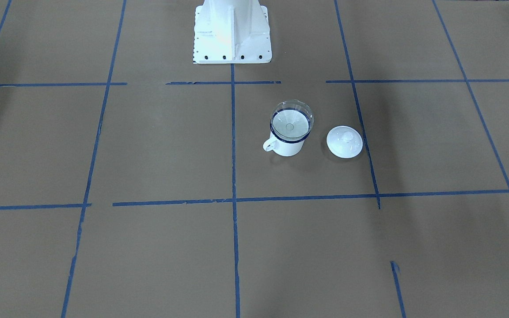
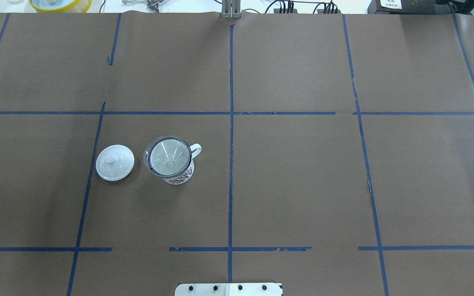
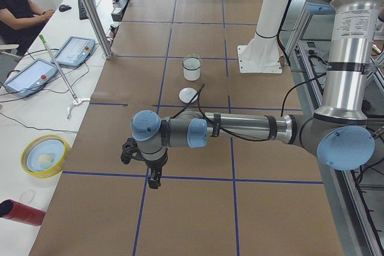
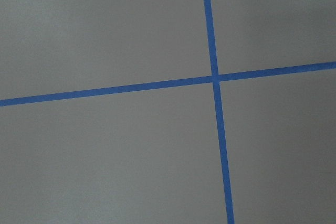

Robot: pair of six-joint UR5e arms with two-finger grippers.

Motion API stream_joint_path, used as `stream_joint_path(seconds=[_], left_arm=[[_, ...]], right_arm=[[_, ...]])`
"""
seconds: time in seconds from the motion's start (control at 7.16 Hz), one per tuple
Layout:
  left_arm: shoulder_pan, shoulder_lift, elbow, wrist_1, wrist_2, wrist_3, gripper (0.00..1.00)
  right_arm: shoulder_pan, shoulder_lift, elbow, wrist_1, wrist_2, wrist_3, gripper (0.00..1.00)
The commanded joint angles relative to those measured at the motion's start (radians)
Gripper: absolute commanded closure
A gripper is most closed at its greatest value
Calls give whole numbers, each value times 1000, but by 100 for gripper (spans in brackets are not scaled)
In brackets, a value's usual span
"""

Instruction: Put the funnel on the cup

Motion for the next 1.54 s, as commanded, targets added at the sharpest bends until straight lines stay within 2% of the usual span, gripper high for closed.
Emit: stream_joint_path(seconds=[0.0, 1.4], left_arm=[[0, 18, -8, 0, -1, -6, 0], [0, 1, -8, 2, 2, -8, 0]], right_arm=[[0, -1, 0, 0, 0, 0, 0], [0, -1, 0, 0, 0, 0, 0]])
